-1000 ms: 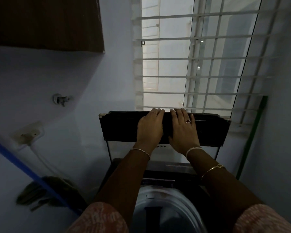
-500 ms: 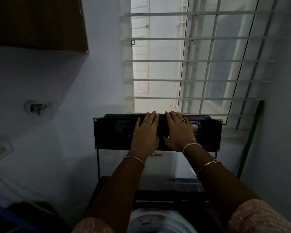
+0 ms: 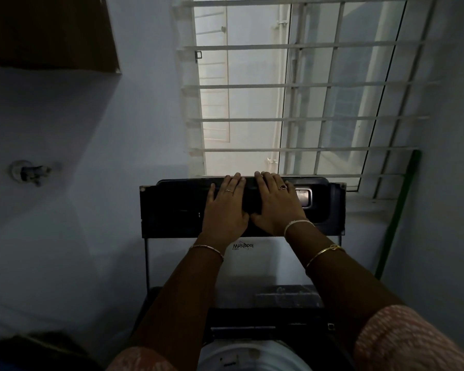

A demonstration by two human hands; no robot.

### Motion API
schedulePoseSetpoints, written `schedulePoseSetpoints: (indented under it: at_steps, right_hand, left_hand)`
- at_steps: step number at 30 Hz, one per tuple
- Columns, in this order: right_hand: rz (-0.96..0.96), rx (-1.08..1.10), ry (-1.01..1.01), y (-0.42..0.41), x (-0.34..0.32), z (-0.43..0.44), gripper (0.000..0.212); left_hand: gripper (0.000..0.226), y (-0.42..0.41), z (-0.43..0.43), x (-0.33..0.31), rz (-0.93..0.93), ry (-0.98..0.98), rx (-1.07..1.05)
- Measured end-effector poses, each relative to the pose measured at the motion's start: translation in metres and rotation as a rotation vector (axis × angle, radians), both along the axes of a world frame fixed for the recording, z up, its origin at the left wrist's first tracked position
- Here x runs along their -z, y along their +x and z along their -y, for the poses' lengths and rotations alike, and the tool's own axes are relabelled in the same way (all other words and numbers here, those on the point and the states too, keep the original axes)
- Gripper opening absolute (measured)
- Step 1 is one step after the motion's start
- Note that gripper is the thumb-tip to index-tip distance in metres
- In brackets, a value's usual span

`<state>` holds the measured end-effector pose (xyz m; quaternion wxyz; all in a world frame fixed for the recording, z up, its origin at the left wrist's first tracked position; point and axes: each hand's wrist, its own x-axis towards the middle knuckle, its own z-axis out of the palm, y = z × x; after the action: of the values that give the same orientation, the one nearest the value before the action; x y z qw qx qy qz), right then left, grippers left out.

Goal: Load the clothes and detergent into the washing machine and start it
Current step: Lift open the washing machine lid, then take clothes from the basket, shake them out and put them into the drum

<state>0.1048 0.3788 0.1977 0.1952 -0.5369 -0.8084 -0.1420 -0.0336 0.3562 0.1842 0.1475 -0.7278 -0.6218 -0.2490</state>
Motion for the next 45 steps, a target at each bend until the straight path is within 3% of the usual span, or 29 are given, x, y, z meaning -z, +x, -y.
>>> schedulePoseSetpoints:
  at_steps: [6,13,19,25,34,45]
  right_hand:
    - [0.005,-0.004,-0.025,0.000,0.006,-0.014,0.094]
    - [0.064,0.044,-0.017,-0.001,0.018,-0.012,0.097]
    - [0.015,0.066,-0.077,-0.004,0.019,0.001,0.098]
    - [-0.136,-0.006,-0.153,-0.003,0.004,0.025,0.081]
    - [-0.147,0.010,-0.219,0.029,0.036,0.092,0.077]
    - [-0.277,0.188,-0.403,0.133,0.114,0.246,0.072]
  left_hand:
    - [0.071,-0.001,-0.009,0.000,0.009,-0.051,-0.007]
    - [0.082,0.002,-0.013,0.001,-0.061,-0.126,-0.058]
    - [0.090,0.000,-0.008,0.002,-0.122,-0.159,-0.053]
    - [0.084,0.005,0.018,0.010,-0.042,-0.123,-0.008]
    - [0.079,0.027,0.068,0.051,0.094,-0.158,0.032]
    - [0.074,0.118,0.185,0.118,0.196,-0.409,0.296]
